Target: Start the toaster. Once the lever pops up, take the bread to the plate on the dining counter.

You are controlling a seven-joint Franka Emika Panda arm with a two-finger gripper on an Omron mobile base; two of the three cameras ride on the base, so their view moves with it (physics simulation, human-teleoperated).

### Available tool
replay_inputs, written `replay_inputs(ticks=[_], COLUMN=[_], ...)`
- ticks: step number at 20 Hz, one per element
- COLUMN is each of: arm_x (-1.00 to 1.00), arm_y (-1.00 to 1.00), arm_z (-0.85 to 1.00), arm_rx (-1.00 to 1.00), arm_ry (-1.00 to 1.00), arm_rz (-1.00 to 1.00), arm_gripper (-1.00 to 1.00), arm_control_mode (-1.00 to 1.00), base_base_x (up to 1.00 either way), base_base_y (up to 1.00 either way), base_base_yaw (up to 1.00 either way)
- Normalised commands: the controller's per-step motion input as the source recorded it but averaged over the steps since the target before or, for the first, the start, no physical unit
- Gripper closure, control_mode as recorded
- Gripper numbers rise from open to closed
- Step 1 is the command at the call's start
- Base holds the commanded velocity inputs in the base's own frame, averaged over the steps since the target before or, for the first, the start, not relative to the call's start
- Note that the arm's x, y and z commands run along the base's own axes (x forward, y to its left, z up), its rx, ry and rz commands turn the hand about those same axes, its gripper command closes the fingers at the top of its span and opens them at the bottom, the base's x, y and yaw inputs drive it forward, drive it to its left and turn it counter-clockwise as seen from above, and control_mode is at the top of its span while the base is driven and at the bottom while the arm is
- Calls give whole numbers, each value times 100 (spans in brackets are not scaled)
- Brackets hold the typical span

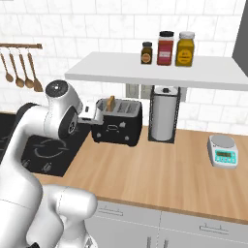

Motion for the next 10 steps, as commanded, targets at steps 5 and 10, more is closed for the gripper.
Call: replay_inputs(ticks=[5, 10], arm_x=[16, 22], arm_y=[0, 0], arm_z=[0, 0], arm_rx=[0, 0], arm_ry=[-7, -4], arm_rz=[0, 0], arm_gripper=[-100, -100], arm_control_mode=[-100, -100], base_base_x=[0, 0], base_base_y=[0, 0], base_base_yaw=[0, 0])
